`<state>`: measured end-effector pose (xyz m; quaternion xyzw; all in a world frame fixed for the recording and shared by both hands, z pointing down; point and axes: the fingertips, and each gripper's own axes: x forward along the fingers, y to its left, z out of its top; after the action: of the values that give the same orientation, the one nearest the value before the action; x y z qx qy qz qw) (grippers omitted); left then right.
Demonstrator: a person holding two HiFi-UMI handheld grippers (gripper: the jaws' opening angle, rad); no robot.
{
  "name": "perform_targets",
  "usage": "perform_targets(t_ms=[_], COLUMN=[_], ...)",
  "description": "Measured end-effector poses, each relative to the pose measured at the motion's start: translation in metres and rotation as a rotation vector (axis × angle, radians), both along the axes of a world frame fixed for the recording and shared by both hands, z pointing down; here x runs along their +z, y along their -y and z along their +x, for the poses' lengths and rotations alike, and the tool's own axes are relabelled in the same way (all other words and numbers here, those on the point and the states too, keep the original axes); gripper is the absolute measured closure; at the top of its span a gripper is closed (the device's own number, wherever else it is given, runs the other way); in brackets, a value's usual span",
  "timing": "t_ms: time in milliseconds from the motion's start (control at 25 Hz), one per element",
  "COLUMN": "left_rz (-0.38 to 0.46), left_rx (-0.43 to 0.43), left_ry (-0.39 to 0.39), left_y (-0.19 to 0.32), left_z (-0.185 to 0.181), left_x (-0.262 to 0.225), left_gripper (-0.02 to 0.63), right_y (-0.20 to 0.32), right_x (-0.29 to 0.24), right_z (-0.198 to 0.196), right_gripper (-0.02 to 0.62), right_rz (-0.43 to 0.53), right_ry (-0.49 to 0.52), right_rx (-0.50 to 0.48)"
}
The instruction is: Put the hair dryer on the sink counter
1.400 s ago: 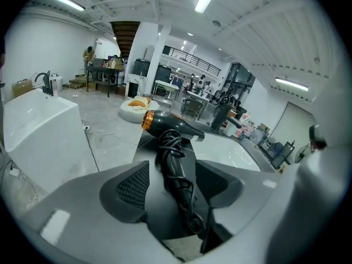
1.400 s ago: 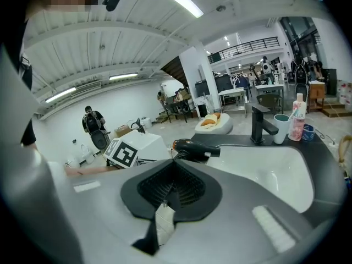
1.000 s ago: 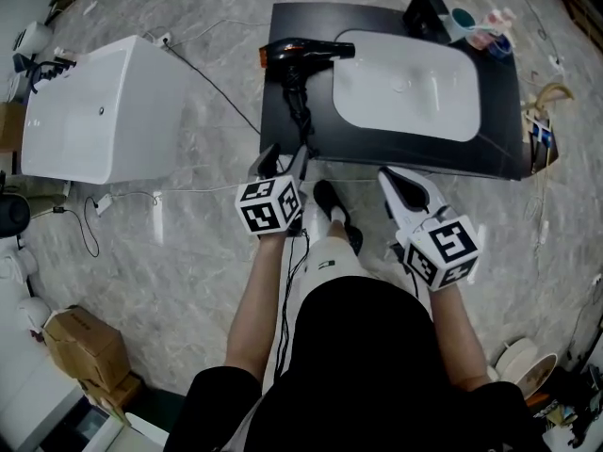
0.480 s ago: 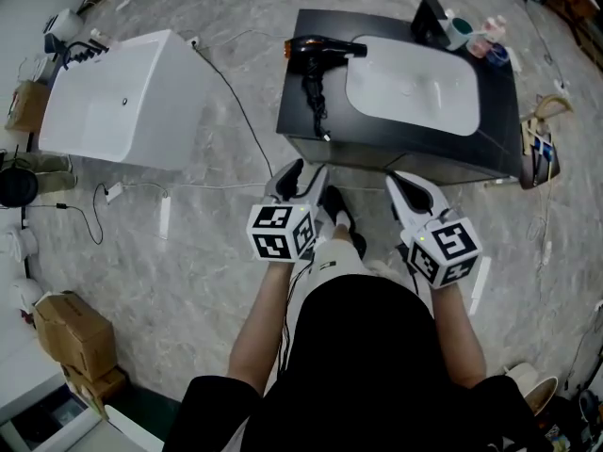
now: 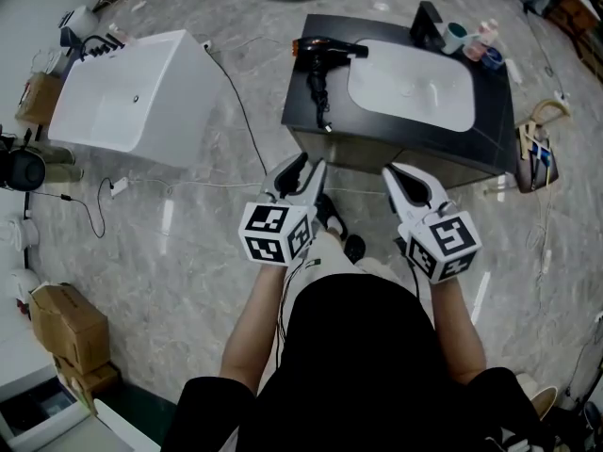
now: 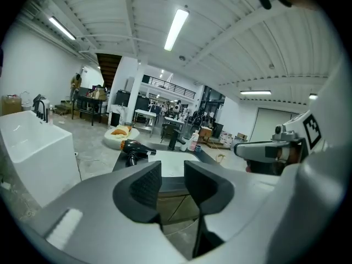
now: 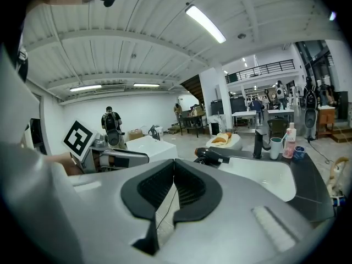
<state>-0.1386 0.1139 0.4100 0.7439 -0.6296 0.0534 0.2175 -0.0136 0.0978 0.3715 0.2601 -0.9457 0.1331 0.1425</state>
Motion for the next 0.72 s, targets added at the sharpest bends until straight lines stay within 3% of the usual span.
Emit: perform_targets(t_ms=[480,720], left_rz=[0.073,0.077], left_rx=[-0.014,-0.004], left_ry=[0.033,0.038], left_y=[-0.027,-0.028], left_z=[0.006,0.010], left_x=[-0.036,-0.040], left_gripper=[0.597,0.606], right_y=[-0.015,-0.015], right_x=[-0.013,-0.017], right_z=[-0.008,-0.010], right_gripper=[0.586,0.586], right_rz=[0.037,0.045], right_ry=[0.010,0.019], right_rx=[-0.042,-0.056])
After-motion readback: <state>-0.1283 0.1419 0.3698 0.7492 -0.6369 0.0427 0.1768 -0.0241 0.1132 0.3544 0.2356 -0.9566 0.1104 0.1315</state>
